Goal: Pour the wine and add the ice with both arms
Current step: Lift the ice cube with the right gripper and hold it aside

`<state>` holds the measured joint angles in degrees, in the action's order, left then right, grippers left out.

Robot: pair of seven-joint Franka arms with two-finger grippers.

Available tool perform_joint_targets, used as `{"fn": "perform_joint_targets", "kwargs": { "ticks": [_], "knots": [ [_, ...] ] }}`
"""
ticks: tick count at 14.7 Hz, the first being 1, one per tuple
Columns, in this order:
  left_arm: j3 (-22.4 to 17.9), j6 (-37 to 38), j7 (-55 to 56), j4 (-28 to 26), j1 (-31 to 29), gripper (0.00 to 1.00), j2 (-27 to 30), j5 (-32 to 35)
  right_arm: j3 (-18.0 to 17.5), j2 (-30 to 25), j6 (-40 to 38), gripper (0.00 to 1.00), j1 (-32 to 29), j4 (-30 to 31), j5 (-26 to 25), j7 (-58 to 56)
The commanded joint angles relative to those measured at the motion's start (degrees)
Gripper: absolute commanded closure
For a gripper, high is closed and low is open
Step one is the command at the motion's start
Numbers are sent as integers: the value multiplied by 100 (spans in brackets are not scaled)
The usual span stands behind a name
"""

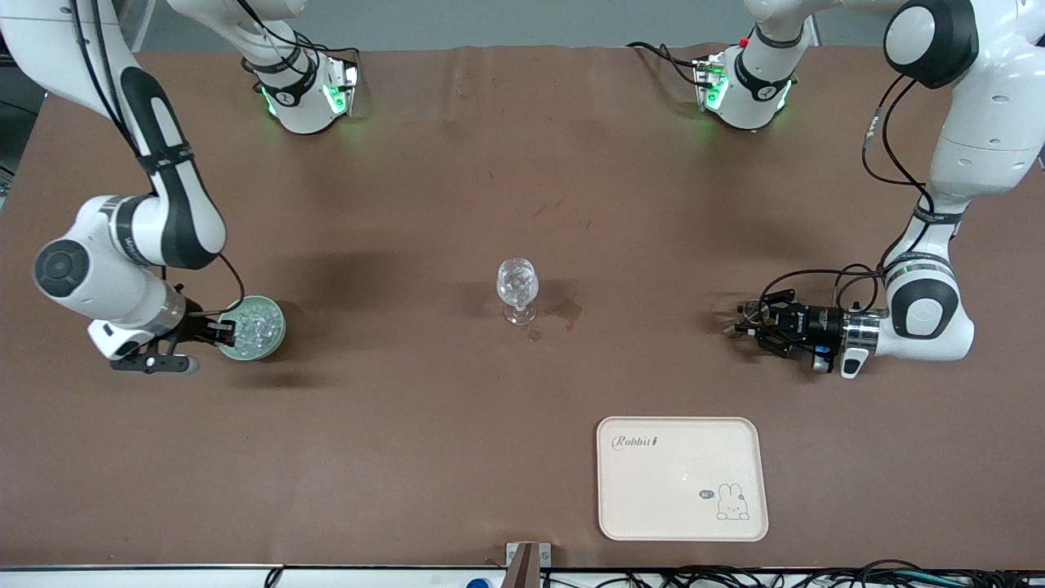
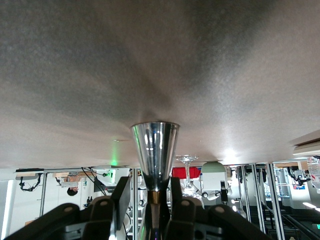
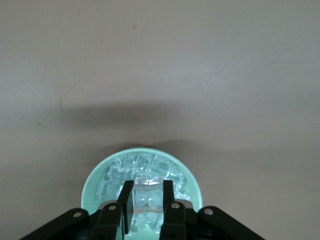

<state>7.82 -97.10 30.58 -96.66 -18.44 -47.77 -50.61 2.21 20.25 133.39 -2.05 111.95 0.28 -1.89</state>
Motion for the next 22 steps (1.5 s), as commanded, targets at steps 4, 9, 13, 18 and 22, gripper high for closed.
{"fn": "perform_joint_targets", "kwargs": {
  "ticks": [4,9,13,18,22],
  "knots": [
    [1,68,36,-19,-11,84,66,-98,-45,-600,-1612,96,-93,-1068,51,-233],
    [149,68,245,16,-37,99,136,-133,-89,-995,-2554,96,55,-1650,51,-215],
    [492,68,949,34,-55,99,452,-265,-89,-1601,-3169,96,170,-1606,51,-215],
    [1046,-19,1239,148,147,99,725,-247,-89,-2340,-3697,96,205,-1326,59,-233],
    [1573,-589,2187,139,288,100,918,-239,-98,-2543,-3830,96,214,-1272,59,-233]
  ]
}}
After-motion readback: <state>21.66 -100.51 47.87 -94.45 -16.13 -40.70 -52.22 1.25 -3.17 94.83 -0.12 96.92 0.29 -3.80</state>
